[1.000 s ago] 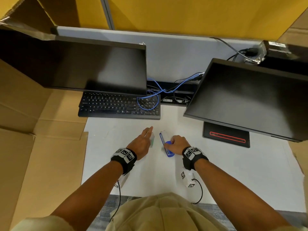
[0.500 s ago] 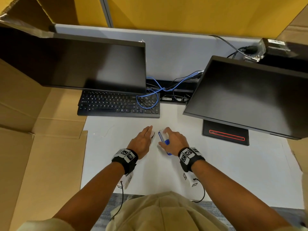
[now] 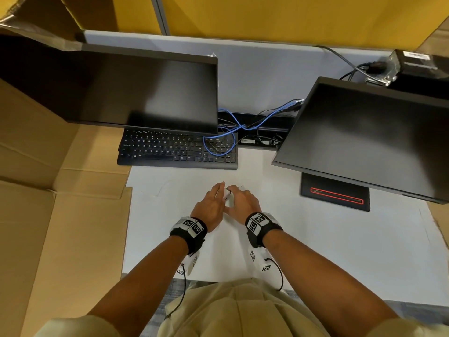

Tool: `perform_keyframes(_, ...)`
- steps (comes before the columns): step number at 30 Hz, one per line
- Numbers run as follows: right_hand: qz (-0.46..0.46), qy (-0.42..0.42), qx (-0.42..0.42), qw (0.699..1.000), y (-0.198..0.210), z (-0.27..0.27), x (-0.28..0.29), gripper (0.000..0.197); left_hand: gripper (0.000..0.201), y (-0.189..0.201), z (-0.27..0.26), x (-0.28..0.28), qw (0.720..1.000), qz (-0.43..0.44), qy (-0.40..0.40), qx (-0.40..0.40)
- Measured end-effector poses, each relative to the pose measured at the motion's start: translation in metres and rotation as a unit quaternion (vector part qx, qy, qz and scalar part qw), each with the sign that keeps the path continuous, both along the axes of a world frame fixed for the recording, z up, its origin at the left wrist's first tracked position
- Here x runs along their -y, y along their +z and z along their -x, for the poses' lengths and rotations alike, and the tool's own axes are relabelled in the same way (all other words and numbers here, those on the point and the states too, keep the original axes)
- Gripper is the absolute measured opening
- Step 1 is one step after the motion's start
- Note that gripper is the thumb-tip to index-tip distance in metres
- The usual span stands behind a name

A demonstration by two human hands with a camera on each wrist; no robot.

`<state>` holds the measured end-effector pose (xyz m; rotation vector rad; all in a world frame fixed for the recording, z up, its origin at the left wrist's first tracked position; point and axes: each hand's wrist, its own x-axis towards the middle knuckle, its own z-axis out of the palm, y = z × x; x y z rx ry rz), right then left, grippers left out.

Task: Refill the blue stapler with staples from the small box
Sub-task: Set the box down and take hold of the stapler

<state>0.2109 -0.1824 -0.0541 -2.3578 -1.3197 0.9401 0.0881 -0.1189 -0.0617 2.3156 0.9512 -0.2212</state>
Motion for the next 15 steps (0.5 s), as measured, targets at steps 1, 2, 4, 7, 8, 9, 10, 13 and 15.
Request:
perform_keyframes(1, 0.001, 0.003, 0.001, 1.000, 0.000, 0.000, 0.000, 0.057, 0.058, -0.001, -0.001, 0.001, 1.000, -0.004, 0.000, -0.005)
perform_keyframes(2, 0.003, 0.006, 0.004, 1.000, -0.001, -0.001, 0.000, 0.056, 0.059, -0.003, -0.002, 0.002, 1.000, -0.004, -0.001, -0.008)
perform_keyframes(4, 0.009, 0.018, 0.015, 1.000, -0.003, -0.003, 0.000, 0.053, 0.064, -0.008, -0.003, 0.004, 1.000, -0.003, -0.008, -0.011)
perform_keyframes(7, 0.019, 0.046, 0.023, 0.999, -0.003, -0.007, 0.003, 0.054, 0.069, -0.012, -0.003, 0.009, 0.997, -0.048, -0.022, -0.050)
perform_keyframes(8, 0.019, 0.054, 0.020, 0.998, -0.002, -0.009, 0.005, 0.057, 0.070, -0.013, -0.003, 0.010, 0.994, -0.072, -0.029, -0.074)
perform_keyframes(9, 0.018, 0.058, 0.017, 0.998, -0.001, -0.011, 0.006, 0.059, 0.071, -0.013, -0.003, 0.012, 0.991, -0.094, -0.036, -0.091)
perform_keyframes(10, 0.016, 0.058, 0.016, 0.998, 0.001, -0.013, 0.007, 0.064, 0.071, -0.012, -0.003, 0.012, 0.987, -0.116, -0.043, -0.103)
perform_keyframes(13, 0.020, 0.008, 0.016, 1.000, 0.002, -0.021, 0.013, 0.082, 0.077, -0.011, -0.001, 0.006, 0.979, -0.157, -0.056, -0.114)
perform_keyframes(15, 0.029, -0.035, 0.017, 0.999, 0.002, -0.029, 0.019, 0.085, 0.077, -0.012, 0.003, -0.002, 0.983, -0.162, -0.028, -0.081)
